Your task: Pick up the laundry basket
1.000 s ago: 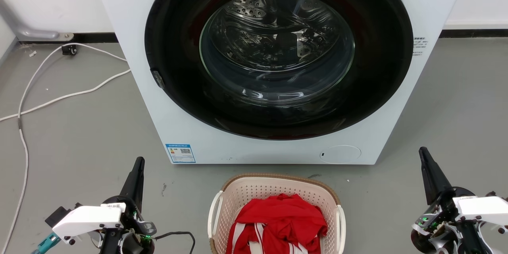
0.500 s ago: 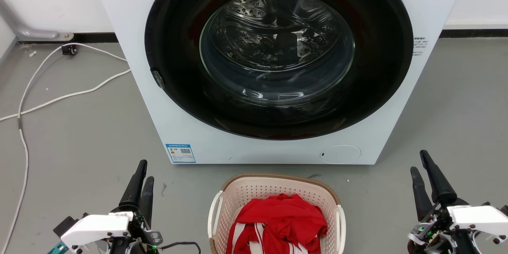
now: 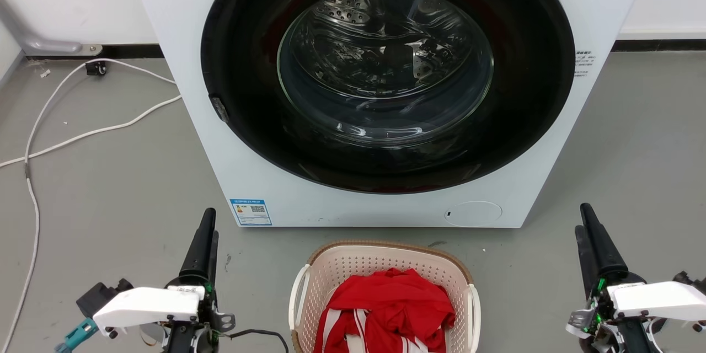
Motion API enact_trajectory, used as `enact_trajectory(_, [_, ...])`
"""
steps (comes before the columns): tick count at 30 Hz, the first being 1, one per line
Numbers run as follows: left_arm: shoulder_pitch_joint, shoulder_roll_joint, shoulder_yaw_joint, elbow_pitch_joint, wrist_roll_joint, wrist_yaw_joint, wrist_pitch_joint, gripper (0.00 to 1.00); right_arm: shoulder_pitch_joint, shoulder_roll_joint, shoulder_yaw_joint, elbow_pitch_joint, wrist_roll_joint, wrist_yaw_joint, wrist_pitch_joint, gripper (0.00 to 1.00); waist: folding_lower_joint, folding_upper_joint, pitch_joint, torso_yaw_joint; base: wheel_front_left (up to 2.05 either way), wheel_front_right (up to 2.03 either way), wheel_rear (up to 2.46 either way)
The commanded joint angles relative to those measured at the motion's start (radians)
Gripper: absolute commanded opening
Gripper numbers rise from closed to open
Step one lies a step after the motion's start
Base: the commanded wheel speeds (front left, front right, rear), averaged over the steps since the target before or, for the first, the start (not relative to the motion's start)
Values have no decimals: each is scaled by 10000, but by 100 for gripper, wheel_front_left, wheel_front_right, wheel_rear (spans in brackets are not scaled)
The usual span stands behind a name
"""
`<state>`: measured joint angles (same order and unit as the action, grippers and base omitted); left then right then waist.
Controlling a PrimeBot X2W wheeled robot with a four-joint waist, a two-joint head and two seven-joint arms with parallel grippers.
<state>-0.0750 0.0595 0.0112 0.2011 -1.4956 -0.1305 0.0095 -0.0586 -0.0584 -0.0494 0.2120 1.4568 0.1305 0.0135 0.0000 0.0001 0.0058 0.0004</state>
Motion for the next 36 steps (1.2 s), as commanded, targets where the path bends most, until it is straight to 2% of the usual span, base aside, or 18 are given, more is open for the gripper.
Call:
enact_trajectory(1, [-248, 53, -24, -251, 329, -1, -87, 100, -72, -15, 5, -263, -399, 1, -97, 100, 0, -1, 3, 2, 0, 0, 0])
enact_trajectory(7, [-273, 26, -109, -504, 1474, -1, -325, 100, 6, -6, 11, -546, -1762, 1, -335, 100, 0, -1, 27, 5, 0, 0, 0])
enact_trajectory(20, [-299, 1, -254, -770, 4805, 6, -786, 100, 192, 13, -44, -982, -5166, 1, -683, 100, 0, -1, 51, 19, 0, 0, 0])
enact_trajectory(27, [-343, 16, -371, -720, 6473, 99, -1011, 100, 291, 22, -30, -1276, -6656, 1, -674, 100, 0, -1, 75, 22, 0, 0, 0])
enact_trajectory(36, [-371, 81, -580, -698, 8079, 231, -1280, 100, 480, 33, 10, -1654, -8141, 2, -613, 100, 0, -1, 81, 29, 0, 0, 0])
